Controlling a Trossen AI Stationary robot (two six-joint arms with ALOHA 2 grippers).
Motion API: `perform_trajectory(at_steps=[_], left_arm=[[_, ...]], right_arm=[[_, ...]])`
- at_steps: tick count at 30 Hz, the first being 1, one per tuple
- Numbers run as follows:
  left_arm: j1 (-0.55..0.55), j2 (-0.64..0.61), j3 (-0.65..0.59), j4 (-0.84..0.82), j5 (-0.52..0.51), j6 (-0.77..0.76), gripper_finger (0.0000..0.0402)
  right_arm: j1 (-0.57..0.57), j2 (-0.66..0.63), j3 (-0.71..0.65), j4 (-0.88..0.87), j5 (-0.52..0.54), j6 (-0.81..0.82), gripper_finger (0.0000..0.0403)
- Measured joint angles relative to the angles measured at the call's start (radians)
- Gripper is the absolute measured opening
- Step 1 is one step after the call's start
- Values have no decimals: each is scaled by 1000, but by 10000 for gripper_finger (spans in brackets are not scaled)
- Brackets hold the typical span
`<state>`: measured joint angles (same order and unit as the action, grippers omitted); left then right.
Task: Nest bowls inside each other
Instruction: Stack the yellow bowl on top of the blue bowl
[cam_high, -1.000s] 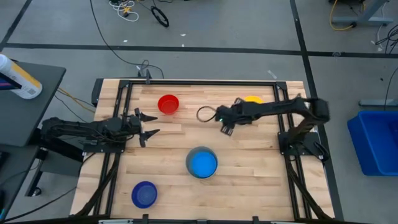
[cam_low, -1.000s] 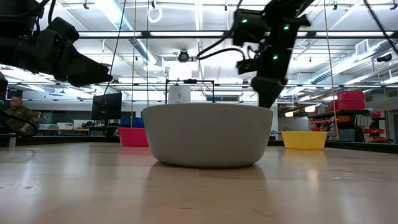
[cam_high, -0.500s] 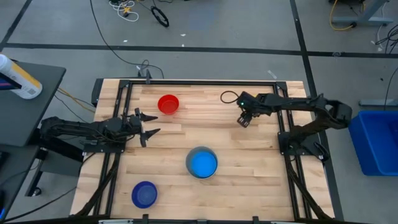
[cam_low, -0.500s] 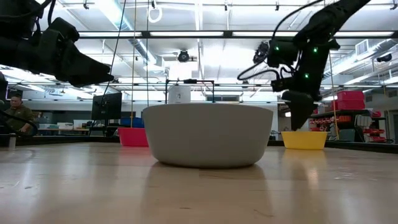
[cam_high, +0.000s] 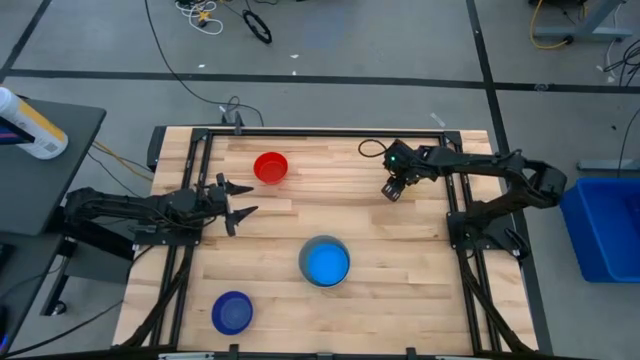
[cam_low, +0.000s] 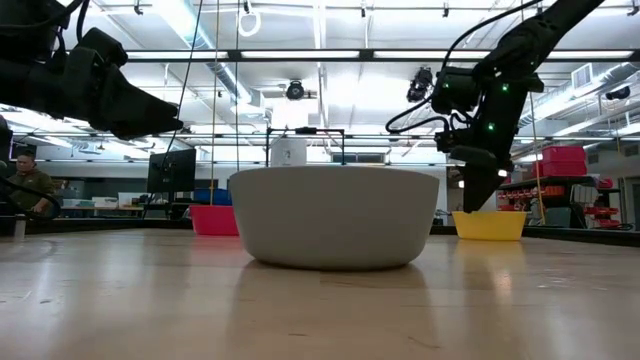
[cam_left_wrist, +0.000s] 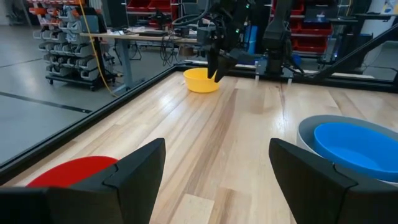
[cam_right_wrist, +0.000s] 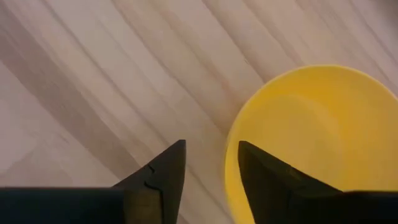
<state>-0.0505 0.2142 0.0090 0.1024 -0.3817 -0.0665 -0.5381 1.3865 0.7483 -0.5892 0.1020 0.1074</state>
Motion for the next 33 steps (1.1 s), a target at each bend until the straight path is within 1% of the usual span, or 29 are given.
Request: perform_trajectory(at_steps=[3, 10, 12, 14, 15, 17, 18, 19, 22, 26, 31, 33], left_arm=[[0, 0, 0, 0, 0, 0, 294], [0, 0, 0, 0, 1, -4, 294], [0, 0, 0, 0, 1, -4, 294], [0, 0, 0, 0, 1, -4, 294], [0, 0, 0, 0, 1, -4, 294], [0, 0, 0, 0, 1, -4, 294], [0, 0, 0, 0, 1, -4, 294], [0, 0, 0, 0, 1, -4, 294], [0, 0, 0, -6, 1, -5, 294], [0, 0, 0, -7, 1, -5, 294], [0, 2, 0, -20, 1, -6, 294], [0, 2, 0, -22, 1, -9, 294]], right_arm=[[0, 7, 0, 1, 0, 0, 141], [0, 60, 0, 18, 2, 0, 147], [0, 69, 0, 24, 4, 7, 140], [3, 72, 0, 31, 5, 3, 116], [4, 72, 0, 31, 2, 0, 97], [10, 72, 0, 36, 2, 0, 44], [16, 72, 0, 40, 4, -4, 23], [21, 72, 0, 51, 10, -12, 14], [45, 72, 0, 104, 10, -12, 6], [95, 72, 0, 230, -15, -11, 4], [189, 72, 0, 434, -55, -9, 3], [238, 71, 0, 492, -54, -7, 2]])
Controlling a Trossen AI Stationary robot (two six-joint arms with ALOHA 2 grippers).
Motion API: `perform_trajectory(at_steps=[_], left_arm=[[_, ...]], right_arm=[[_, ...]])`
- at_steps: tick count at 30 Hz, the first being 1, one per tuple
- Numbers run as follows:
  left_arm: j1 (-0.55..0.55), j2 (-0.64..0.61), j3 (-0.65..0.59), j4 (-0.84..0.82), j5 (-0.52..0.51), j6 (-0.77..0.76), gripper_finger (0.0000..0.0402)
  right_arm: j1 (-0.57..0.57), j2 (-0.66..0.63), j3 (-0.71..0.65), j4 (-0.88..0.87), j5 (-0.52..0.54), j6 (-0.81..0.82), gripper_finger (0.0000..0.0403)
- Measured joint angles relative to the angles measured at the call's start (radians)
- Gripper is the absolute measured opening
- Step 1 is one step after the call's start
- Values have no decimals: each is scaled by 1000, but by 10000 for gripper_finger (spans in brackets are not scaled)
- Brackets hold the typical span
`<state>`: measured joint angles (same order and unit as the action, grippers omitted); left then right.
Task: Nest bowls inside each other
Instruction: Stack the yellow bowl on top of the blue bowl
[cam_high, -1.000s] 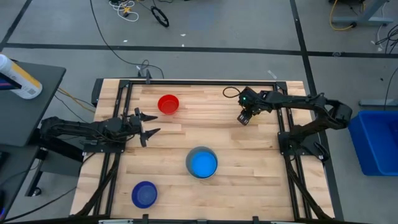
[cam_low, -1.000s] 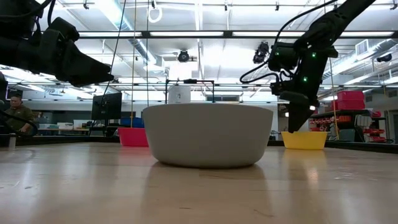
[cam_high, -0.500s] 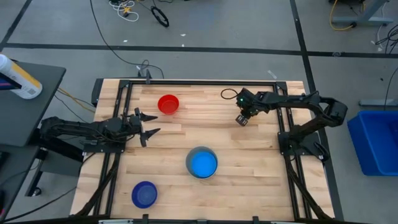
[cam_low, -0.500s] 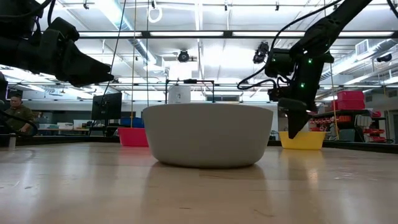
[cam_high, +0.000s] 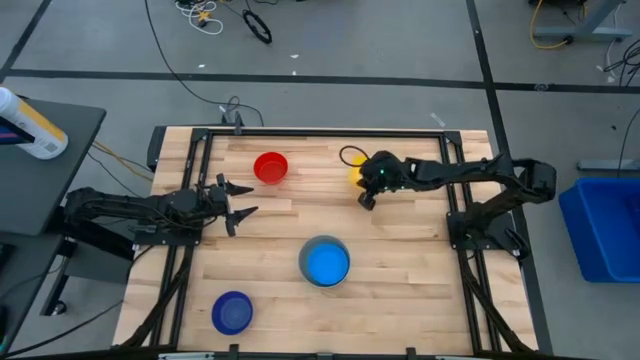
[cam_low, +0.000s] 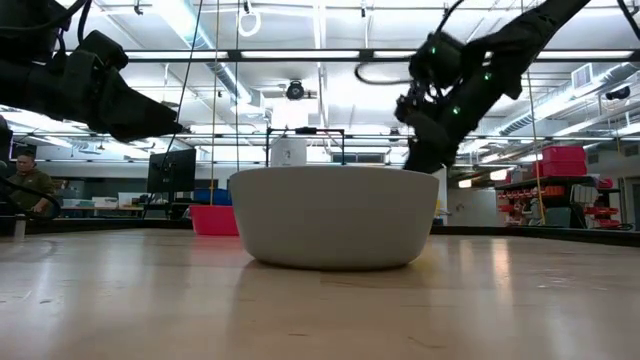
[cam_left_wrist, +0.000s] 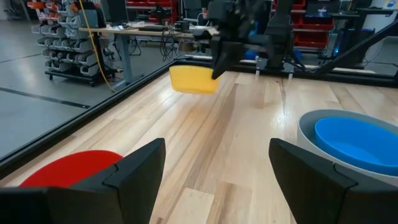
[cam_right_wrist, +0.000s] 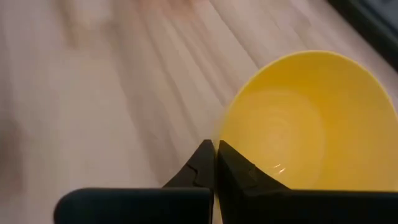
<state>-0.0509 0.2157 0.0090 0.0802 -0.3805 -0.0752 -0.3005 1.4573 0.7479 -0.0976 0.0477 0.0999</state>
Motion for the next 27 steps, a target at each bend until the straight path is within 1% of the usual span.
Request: perform_trajectory(at_steps=[4, 10, 13, 19, 23, 27], left_arm=[[0, 0, 0, -3, 0, -14, 294], [0, 0, 0, -4, 0, -17, 294], [0, 0, 0, -4, 0, -17, 294], [0, 0, 0, -3, 0, -18, 294], [0, 0, 0, -3, 0, -18, 294], [0, 0, 0, -2, 0, -18, 294]], right_arm=[[115, -20, 0, 43, 19, 19, 2], [335, -83, 0, 50, 134, 84, 1], [442, -110, 2, 57, 164, 136, 1], [636, -112, 80, 28, 237, 206, 1], [707, -103, 130, 23, 281, 238, 0], [722, -36, 161, 7, 280, 280, 0]])
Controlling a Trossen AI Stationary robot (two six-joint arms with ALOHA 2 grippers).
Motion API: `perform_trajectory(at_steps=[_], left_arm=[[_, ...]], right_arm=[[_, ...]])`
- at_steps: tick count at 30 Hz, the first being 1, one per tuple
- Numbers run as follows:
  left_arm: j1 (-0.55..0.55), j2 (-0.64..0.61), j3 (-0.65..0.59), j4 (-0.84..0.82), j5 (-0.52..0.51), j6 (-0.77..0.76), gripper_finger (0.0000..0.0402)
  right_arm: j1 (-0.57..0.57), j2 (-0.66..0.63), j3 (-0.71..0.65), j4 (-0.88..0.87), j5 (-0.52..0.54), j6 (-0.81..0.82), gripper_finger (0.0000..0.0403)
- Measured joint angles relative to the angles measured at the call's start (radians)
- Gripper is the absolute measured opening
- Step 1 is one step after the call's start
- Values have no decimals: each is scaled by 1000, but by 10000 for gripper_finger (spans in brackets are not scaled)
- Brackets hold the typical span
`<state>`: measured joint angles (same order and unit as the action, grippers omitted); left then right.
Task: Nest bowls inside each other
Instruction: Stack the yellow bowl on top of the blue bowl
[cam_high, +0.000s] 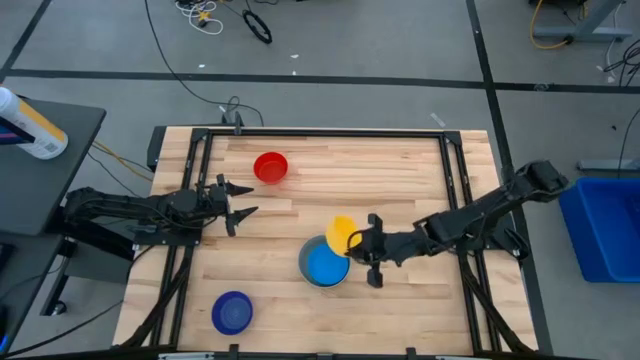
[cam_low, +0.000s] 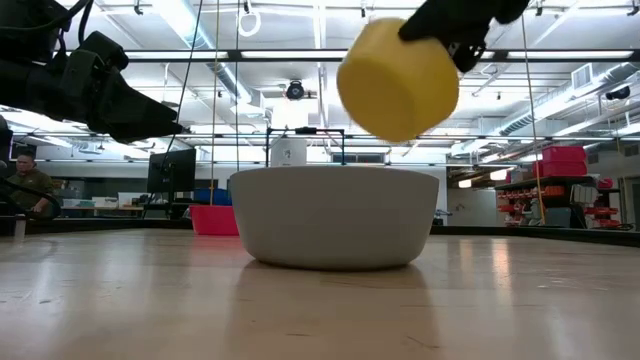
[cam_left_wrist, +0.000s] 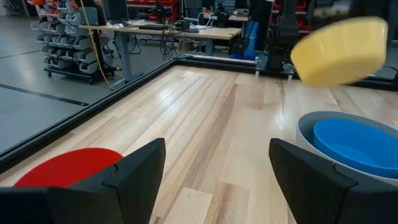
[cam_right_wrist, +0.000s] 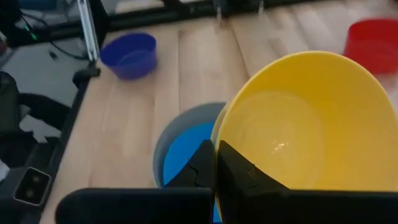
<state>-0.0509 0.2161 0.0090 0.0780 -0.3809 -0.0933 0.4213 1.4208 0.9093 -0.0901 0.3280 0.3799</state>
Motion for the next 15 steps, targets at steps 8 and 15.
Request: perform_trajectory(at_steps=[8, 15], left_arm=[[0, 0, 0, 0, -1, 1, 294], [0, 0, 0, 1, -3, 3, 294]], right_arm=[[-1, 233, 188, -134, -105, -4, 0], [-8, 358, 376, -301, -203, -32, 0]])
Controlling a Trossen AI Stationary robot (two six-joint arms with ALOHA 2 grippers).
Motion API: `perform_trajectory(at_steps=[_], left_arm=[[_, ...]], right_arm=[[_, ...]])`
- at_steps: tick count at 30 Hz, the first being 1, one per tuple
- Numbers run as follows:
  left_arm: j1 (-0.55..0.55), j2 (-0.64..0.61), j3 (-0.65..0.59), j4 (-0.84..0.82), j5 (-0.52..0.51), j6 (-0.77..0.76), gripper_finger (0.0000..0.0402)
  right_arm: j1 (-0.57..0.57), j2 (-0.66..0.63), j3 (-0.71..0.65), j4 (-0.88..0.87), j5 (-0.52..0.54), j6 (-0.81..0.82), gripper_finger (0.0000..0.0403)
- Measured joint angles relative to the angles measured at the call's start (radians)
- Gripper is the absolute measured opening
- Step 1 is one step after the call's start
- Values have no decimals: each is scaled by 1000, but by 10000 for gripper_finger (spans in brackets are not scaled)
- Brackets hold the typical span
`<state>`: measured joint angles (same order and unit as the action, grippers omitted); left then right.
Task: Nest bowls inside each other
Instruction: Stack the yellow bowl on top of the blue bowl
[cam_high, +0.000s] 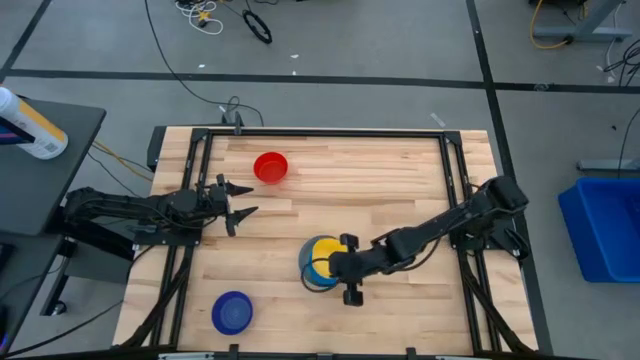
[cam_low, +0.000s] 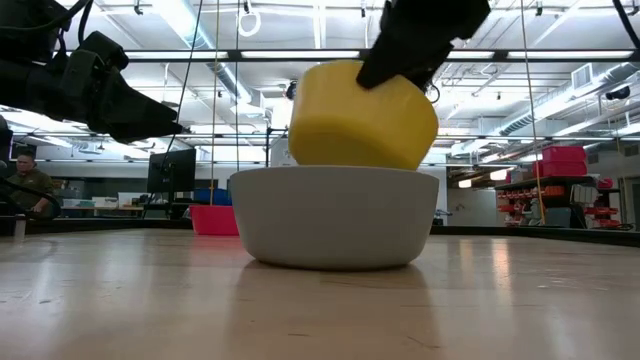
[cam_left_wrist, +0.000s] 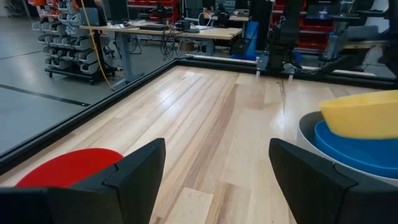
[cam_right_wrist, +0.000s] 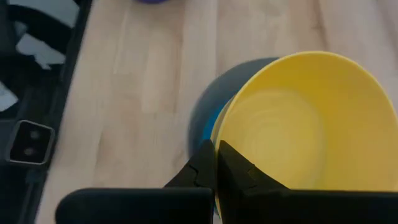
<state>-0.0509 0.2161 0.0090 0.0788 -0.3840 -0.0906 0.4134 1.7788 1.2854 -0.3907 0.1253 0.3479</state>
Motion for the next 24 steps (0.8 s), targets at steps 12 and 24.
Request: perform_trajectory(at_steps=[12, 24], left_arm=[[0, 0, 0, 0, -1, 1, 294], [0, 0, 0, 0, -1, 1, 294]], right_arm=[[-52, 86, 21, -13, -93, -18, 0], [-63, 110, 34, -17, -164, -52, 44]])
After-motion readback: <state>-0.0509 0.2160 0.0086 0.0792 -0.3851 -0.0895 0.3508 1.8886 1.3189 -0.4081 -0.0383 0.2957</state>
